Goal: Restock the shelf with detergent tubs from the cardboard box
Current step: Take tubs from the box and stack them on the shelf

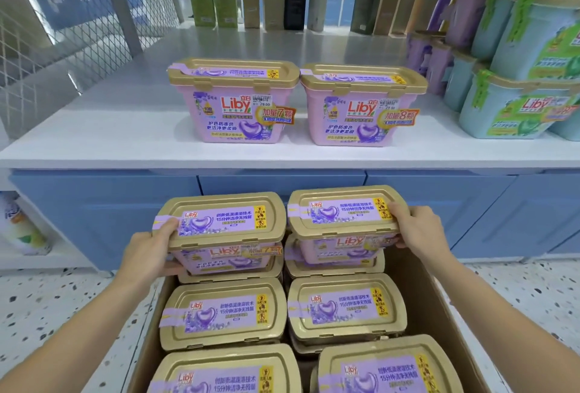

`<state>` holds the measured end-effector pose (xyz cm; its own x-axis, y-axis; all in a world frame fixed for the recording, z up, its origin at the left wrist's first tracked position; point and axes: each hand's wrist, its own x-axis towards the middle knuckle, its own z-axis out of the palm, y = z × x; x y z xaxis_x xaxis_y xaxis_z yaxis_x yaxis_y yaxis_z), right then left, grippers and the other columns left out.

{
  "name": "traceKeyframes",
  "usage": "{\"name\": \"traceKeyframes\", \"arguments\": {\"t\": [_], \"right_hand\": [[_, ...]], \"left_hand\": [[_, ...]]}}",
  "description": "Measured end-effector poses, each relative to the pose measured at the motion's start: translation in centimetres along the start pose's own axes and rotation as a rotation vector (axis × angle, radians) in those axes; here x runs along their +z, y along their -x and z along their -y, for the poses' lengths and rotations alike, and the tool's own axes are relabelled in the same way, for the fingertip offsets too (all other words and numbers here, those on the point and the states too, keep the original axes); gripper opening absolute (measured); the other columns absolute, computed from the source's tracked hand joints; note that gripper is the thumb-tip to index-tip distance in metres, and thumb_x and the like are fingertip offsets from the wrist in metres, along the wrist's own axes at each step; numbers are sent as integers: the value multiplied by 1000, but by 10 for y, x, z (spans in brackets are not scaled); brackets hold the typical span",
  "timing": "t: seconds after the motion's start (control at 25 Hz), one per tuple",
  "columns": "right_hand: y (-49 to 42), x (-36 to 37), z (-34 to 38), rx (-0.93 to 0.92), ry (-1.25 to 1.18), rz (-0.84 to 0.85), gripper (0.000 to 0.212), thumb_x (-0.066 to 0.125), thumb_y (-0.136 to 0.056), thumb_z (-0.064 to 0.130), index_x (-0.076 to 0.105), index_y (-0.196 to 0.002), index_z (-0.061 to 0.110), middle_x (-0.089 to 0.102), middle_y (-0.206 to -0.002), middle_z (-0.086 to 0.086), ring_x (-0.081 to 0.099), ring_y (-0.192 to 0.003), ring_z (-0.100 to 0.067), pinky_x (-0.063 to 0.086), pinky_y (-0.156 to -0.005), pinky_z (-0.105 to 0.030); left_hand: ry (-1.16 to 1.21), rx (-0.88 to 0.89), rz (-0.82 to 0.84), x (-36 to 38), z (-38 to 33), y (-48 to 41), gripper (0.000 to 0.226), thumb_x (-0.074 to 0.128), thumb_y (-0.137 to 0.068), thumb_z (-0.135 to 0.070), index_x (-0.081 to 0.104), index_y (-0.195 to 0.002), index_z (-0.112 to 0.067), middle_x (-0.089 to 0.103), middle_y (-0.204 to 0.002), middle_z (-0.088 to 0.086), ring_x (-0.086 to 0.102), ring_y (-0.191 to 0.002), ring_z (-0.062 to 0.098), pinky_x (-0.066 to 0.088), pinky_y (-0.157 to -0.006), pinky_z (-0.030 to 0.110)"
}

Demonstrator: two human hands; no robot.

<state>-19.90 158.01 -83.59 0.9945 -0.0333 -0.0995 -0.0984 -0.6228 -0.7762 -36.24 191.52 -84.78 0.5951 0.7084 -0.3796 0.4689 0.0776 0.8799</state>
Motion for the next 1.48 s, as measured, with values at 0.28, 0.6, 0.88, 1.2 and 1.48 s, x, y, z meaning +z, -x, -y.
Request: {"name": "traceKeyframes", "arguments": {"t": [0.28, 0.6, 0.88, 1.2, 1.48], "right_hand": [[-30, -74, 61, -88, -47, 0, 45, 51, -87, 37, 61, -75, -5, 63, -68, -19, 64, -62, -32, 48, -59, -35], [-44, -144, 121, -184, -116, 0, 32, 58, -82, 29, 55, -68, 0, 61, -53, -14, 57, -30, -17, 51, -36, -28], [-46, -185, 197, -231, -209, -102, 27, 55, -85, 26, 54, -64, 8, 59, -41, -8, 53, -25, -12, 49, -29, -27], [-83, -154, 231, -191, -173, -110, 30, 55, -80, 32, 59, -83, 2, 62, -73, -17, 63, -38, -27, 57, -42, -41], [-97, -134, 237, -193, -101, -128, 29, 52, -83, 33, 56, -74, 6, 67, -80, -21, 69, -68, -41, 58, -67, -52]], "left_hand": [[40, 124, -37, -3, -86, 51, 26, 52, -88, -33, 61, -75, -12, 68, -67, 13, 64, -37, 23, 53, -38, 26], [13, 327, -87, -38, -180, 75, 24, 48, -88, -33, 58, -75, -17, 63, -39, 3, 60, -31, 26, 51, -33, 33], [-75, 440, -3, -40, -267, 63, 30, 43, -89, -35, 58, -75, -14, 62, -39, 8, 61, -33, 28, 52, -33, 34], [-144, 420, 18, -20, -299, 19, 31, 42, -89, -36, 58, -81, -12, 63, -65, 21, 60, -32, 26, 52, -36, 37], [-180, 403, 6, -14, -302, -16, 32, 44, -86, -36, 61, -79, -10, 63, -41, 11, 63, -36, 27, 54, -40, 39]]}}
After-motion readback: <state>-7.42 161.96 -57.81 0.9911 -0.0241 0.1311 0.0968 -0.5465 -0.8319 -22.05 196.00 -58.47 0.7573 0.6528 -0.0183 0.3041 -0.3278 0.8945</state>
